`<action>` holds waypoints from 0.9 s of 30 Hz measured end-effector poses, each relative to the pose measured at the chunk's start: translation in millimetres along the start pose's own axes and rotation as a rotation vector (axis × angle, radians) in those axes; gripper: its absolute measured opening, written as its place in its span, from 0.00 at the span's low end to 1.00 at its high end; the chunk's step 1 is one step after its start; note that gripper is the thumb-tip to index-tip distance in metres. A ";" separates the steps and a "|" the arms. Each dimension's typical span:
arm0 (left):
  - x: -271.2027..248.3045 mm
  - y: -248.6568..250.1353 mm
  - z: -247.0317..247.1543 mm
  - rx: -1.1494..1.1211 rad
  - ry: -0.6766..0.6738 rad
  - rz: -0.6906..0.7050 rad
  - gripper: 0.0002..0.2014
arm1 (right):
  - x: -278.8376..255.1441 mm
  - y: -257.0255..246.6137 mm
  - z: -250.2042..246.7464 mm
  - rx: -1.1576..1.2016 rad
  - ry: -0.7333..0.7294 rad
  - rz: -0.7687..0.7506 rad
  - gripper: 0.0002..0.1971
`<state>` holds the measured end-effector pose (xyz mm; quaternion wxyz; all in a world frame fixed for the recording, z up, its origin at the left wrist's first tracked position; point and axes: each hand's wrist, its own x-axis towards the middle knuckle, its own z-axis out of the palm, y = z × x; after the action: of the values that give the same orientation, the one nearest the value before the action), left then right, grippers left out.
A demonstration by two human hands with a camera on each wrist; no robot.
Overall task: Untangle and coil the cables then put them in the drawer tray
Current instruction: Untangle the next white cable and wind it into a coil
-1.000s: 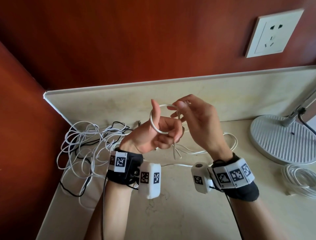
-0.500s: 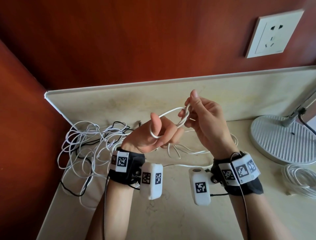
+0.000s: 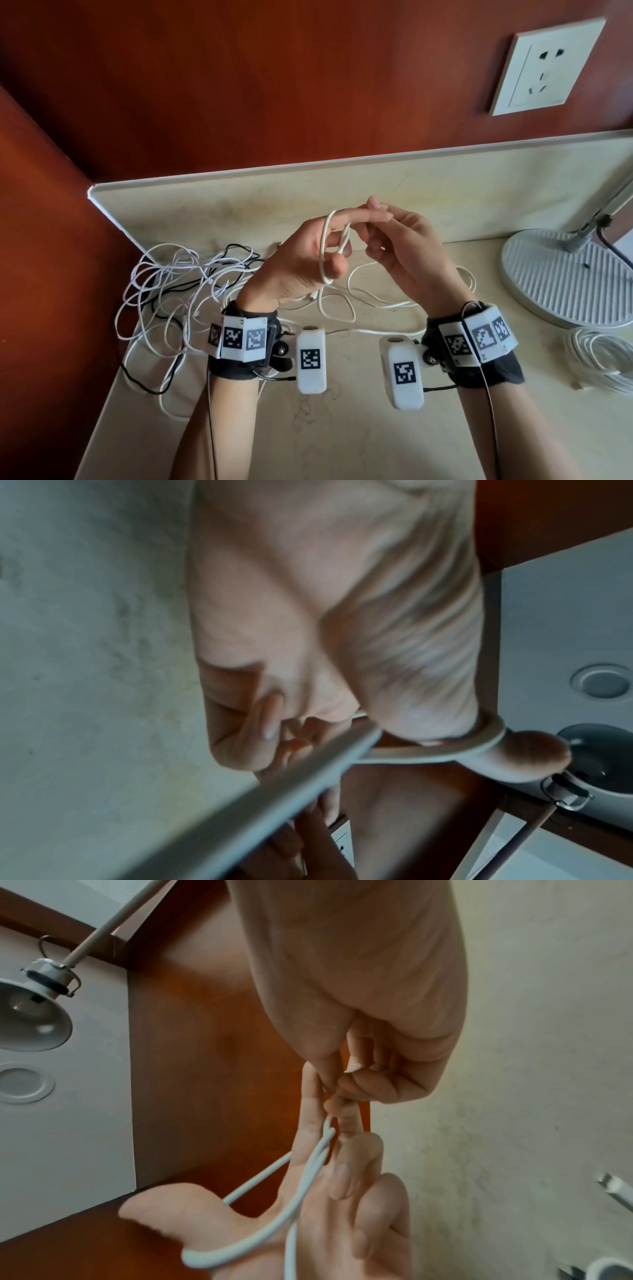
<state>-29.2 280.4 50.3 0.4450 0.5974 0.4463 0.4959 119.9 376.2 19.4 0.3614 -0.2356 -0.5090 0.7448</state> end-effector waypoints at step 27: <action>4.8 -6.8 -19.1 -0.429 0.456 -0.022 0.50 | -18.0 10.1 26.8 -0.572 -0.440 -0.058 0.23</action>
<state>-48.1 288.1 46.7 0.4547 0.3583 0.4262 0.6952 109.0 344.2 19.6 0.1835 -0.1468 -0.7688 0.5947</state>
